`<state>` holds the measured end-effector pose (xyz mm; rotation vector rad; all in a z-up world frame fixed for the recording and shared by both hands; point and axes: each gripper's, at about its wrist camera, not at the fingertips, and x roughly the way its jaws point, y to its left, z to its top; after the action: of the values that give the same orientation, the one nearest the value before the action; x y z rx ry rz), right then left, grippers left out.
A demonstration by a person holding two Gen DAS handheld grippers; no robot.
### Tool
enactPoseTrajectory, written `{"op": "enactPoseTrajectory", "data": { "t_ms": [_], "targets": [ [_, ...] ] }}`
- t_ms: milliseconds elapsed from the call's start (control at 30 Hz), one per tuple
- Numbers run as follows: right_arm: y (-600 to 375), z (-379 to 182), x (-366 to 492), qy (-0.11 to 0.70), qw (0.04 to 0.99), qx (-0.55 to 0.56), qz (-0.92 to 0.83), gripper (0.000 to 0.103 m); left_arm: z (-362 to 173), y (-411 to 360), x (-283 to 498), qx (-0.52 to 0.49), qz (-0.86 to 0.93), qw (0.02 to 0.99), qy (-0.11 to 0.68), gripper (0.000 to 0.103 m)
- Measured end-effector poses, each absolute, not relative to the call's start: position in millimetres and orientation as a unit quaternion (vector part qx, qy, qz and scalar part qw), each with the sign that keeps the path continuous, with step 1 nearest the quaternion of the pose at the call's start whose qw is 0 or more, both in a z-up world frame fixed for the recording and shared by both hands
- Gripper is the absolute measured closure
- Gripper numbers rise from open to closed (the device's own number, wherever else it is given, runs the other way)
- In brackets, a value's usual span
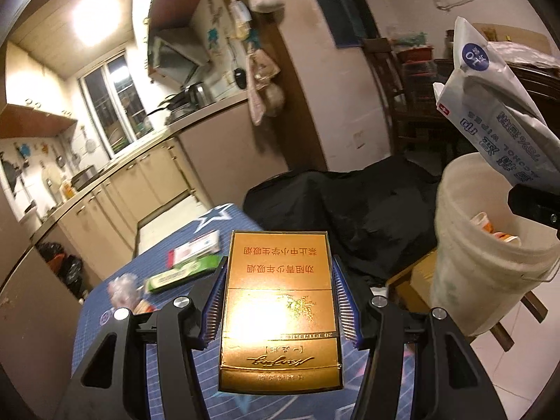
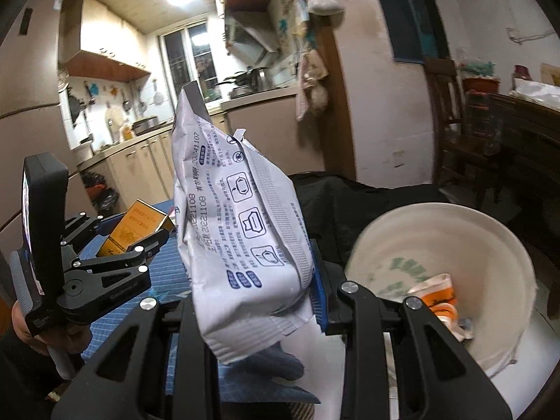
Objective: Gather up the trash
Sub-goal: 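Lift the gold box and white bag and carry both over the white bucket, then open both tools above the bucket to drop the gold box and white bag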
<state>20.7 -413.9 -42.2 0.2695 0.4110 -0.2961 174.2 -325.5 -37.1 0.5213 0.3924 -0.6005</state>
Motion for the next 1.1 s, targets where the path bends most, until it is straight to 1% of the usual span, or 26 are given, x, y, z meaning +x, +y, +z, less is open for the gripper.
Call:
{"op": "enactPoseTrajectory", "data": {
  "t_ms": [400,667,867,1100],
  "targets": [
    [-462,-51,-19,0.191,0.945,0.154,-0.218,0.075,-43,-404,147,0.274,-0.358,0.875,0.176,0.046],
    [-490,-61,-46,0.193,0.929,0.167,-0.270,0.075,-44,-458,132,0.265,-0.430,0.840,0.196,0.046],
    [-511,-69,-59,0.211,0.911,0.172,-0.309,0.075,-47,-495,123,0.258,-0.482,0.810,0.212,0.046],
    [-533,-80,-63,0.226,0.894,0.182,-0.340,0.075,-64,-530,112,0.257,-0.527,0.775,0.237,0.046]
  ]
}}
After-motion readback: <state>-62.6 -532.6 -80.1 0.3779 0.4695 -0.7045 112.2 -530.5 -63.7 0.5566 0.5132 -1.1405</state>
